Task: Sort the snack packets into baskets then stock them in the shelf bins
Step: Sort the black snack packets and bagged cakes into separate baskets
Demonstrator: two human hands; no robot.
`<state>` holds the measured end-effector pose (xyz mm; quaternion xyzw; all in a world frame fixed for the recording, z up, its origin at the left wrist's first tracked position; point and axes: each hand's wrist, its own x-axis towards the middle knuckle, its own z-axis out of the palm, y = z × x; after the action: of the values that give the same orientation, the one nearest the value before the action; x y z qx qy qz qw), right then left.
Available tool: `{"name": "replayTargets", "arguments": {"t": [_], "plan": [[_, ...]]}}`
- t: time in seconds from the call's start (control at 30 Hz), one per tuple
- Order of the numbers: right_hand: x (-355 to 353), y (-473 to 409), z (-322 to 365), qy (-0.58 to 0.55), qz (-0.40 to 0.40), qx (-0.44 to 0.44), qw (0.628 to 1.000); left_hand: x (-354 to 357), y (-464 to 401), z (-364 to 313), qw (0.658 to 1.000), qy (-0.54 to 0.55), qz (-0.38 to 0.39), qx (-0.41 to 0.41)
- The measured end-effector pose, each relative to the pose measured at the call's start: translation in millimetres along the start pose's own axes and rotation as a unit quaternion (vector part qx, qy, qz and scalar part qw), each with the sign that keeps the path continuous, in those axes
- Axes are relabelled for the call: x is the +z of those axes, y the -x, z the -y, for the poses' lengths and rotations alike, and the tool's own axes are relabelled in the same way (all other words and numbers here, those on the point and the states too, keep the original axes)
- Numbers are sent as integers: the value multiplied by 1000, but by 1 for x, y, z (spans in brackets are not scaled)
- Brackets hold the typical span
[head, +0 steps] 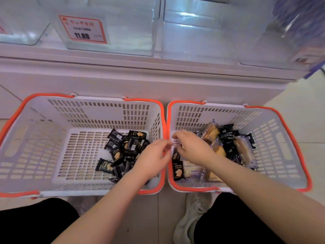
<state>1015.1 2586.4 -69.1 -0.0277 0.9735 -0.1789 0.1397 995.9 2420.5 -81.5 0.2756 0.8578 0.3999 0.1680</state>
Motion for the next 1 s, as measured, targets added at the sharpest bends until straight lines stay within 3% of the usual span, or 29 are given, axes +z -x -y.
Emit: {"name": "replayTargets", "arguments": {"t": [0.1,0.23,0.43,0.63,0.73,1.0], "plan": [[-24,8,-51,52,64,19,996,20,-18,-20,998,-17,49,41],[-24,36,-130,3,83,148,985,66,-51,-28,979,-91,176,57],[19,80,-204,4,89,226,970,118,-87,-15,889,-299,346,-3],[48,76,-244,77,149,205,964,164,-106,12,765,-450,459,-37],[58,67,-258,114,167,174,964,175,-107,29,745,-467,474,-40],[78,61,-275,229,155,101,956,186,-111,49,693,-515,502,46]]}}
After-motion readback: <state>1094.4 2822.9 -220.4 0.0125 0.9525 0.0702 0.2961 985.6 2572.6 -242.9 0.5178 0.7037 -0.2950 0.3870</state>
